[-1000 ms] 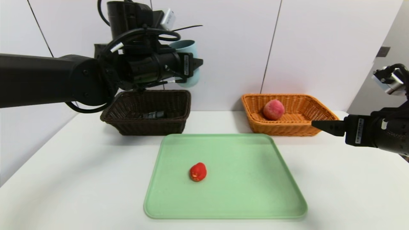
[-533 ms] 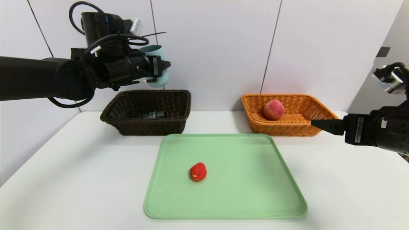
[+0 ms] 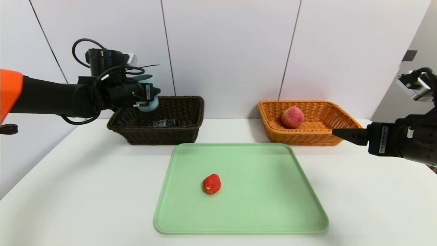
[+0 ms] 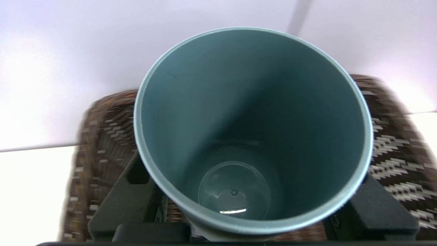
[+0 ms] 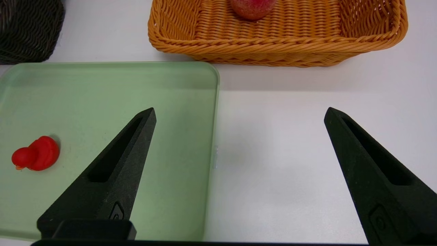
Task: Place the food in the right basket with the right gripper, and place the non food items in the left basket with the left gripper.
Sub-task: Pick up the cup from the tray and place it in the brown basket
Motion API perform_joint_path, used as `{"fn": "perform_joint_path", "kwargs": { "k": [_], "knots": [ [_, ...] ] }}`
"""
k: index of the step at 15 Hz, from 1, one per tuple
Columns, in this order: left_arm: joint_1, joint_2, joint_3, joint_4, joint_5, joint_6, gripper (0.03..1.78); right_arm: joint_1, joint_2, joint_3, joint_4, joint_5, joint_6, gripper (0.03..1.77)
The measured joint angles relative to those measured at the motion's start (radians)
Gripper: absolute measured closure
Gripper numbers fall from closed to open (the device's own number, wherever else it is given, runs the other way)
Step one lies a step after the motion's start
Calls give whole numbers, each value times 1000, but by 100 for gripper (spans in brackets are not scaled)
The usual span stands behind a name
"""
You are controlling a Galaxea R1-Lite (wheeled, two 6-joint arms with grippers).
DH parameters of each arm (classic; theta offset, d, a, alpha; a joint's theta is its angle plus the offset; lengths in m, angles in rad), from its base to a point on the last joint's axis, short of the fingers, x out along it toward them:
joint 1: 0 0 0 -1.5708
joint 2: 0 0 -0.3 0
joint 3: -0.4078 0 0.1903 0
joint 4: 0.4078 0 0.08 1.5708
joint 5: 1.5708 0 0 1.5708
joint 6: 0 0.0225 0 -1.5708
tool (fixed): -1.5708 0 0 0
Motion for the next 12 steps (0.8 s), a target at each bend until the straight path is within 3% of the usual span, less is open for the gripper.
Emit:
{"fn": "perform_joint_path", "kwargs": {
  "k": [12],
  "knots": [
    [41,90,-1,-12,-3,-1,66,4,1,1,0,0,-13,10]
  ]
}}
